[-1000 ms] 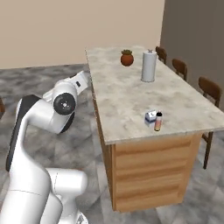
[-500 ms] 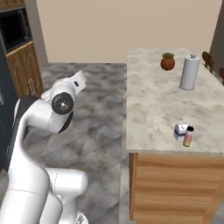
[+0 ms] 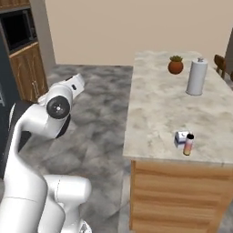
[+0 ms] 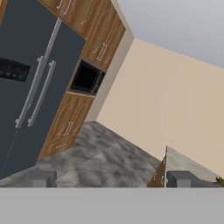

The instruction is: Pick the bottled drink, milk, bottled drink from the counter and place them in the open cabinet.

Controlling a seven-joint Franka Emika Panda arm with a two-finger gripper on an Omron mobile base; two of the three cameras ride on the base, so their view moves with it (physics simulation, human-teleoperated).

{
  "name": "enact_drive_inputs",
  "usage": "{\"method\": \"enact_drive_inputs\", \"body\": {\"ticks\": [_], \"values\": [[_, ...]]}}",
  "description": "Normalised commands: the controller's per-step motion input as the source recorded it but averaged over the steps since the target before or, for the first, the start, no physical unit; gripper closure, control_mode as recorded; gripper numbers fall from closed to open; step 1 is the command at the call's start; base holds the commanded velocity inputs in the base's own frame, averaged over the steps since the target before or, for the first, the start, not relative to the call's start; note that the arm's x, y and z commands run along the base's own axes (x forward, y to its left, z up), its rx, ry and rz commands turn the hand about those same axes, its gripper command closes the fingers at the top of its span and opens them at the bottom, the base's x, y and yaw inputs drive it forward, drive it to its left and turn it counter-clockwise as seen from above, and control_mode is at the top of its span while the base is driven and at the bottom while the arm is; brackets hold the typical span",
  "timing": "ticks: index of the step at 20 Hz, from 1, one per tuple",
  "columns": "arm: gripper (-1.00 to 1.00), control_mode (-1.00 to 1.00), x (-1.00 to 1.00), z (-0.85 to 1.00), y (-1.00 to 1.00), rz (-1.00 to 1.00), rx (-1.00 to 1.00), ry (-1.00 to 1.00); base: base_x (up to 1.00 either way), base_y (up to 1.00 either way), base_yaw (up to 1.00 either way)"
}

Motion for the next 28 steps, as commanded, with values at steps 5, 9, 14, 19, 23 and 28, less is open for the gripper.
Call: {"method": "enact_drive_inputs", "body": {"ticks": [5, 9, 14, 19, 23, 28], "values": [[-1.00, 1.00, 0.00, 0.00, 0.00, 0.00, 0.00, 0.00, 0.14, -0.91, 0.02], [-1.00, 1.00, 0.00, 0.00, 0.00, 0.00, 0.00, 0.00, 0.16, -0.97, 0.03], [-1.00, 1.00, 0.00, 0.00, 0.00, 0.00, 0.00, 0.00, 0.14, -0.99, 0.03], [-1.00, 1.00, 0.00, 0.00, 0.00, 0.00, 0.00, 0.00, 0.23, -0.87, 0.03], [-1.00, 1.00, 0.00, 0.00, 0.00, 0.00, 0.00, 0.00, 0.47, -0.46, 0.03], [-1.00, 1.00, 0.00, 0.00, 0.00, 0.00, 0.00, 0.00, 0.79, -0.21, 0.00]]}}
